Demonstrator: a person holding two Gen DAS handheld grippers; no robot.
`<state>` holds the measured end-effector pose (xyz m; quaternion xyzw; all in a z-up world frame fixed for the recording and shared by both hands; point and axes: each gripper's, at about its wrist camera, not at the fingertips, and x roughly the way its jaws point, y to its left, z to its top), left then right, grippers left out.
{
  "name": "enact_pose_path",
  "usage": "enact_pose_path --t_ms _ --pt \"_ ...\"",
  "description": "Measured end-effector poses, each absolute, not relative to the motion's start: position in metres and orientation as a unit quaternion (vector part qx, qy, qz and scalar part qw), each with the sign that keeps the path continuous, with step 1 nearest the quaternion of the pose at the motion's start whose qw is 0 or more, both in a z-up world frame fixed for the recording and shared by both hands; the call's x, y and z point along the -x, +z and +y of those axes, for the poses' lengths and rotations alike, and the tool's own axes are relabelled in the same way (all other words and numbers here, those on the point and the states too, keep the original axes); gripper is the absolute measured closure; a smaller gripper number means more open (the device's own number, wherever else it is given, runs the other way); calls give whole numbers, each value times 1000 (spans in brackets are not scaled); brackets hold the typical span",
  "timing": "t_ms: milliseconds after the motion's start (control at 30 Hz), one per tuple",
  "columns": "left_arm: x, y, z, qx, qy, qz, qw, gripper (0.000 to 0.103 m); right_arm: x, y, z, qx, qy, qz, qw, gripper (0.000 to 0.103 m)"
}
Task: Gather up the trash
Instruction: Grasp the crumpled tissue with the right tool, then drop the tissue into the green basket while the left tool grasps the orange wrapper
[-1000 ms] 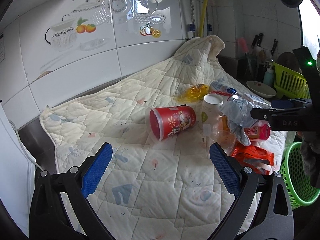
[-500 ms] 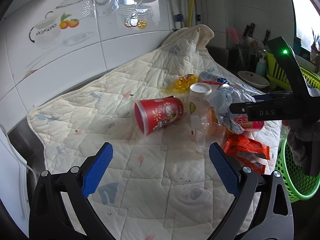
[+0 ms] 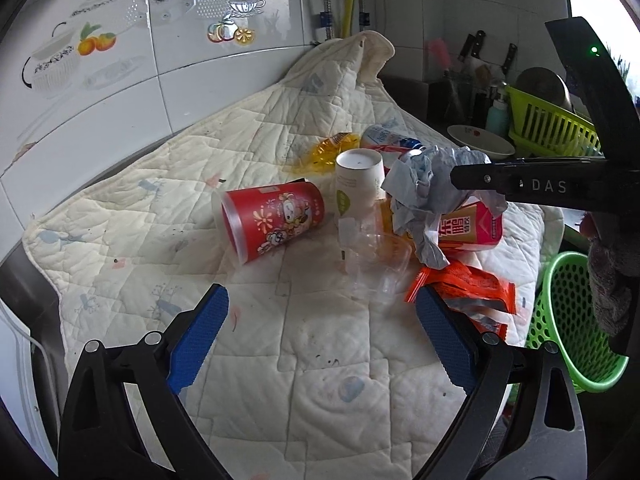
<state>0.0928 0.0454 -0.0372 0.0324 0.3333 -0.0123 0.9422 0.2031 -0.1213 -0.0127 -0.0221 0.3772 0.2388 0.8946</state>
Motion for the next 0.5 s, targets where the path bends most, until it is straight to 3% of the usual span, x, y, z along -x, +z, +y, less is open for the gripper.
enact_pose_path --t_ms 167,500 --pt "-91 -37 43 -35 -15 333 942 11 -193 -3 -126 25 234 358 904 76" --pt "-89 -43 17 -37 -64 345 936 22 -137 22 -178 4 196 319 927 77"
